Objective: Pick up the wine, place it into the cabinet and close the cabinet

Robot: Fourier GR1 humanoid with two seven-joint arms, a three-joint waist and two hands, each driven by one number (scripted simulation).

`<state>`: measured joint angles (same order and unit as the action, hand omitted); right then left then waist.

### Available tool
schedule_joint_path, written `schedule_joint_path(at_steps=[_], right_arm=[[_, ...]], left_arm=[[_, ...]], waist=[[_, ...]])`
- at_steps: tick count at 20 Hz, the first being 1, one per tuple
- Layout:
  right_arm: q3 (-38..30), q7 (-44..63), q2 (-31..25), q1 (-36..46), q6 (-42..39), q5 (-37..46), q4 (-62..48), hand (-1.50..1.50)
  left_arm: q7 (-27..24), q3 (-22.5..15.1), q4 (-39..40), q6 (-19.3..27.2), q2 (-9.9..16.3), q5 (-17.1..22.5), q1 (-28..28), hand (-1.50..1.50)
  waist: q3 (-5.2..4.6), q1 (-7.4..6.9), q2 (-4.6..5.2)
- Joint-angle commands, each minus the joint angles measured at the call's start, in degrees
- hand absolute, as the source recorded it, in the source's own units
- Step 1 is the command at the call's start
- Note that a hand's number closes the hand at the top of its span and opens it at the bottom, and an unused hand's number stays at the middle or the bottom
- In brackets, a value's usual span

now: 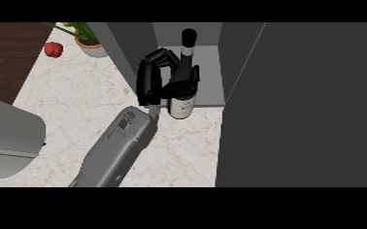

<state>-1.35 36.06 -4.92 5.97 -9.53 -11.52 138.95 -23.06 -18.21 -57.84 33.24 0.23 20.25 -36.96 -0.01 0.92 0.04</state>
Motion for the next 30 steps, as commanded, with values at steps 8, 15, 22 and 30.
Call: schedule_joint_path(at_steps=[8, 15, 22, 30], right_arm=[[3.5, 2.33, 2.53, -3.62, 1.5, -1.94, 7.39, -1.5], [-0.18, -0.37, 0.73, -4.33, -1.51, -5.5, 5.38, -1.5], [3.0, -0.07, 2.33, -7.78, -1.58, -3.25, 8.7, -1.5], [0.0, -1.22, 0.84, -4.05, -2.3, -5.53, 4.92, -1.5]], left_arm=[[-0.55, 6.21, 14.83, -5.61, 1.96, 1.39, -8.82, 1.5], [-6.47, 6.44, 23.59, -1.34, -0.22, 3.56, -15.73, 1.5], [-14.17, 11.47, 31.57, -2.82, 0.38, 2.36, -18.94, 1.5], [-14.58, 16.87, 39.18, -4.48, 0.74, 5.26, -25.75, 1.5]], waist=[[-0.02, 0.03, 0.04], [0.01, 0.78, 0.18], [0.0, 0.96, 0.19], [-0.01, 1.45, 0.56]])
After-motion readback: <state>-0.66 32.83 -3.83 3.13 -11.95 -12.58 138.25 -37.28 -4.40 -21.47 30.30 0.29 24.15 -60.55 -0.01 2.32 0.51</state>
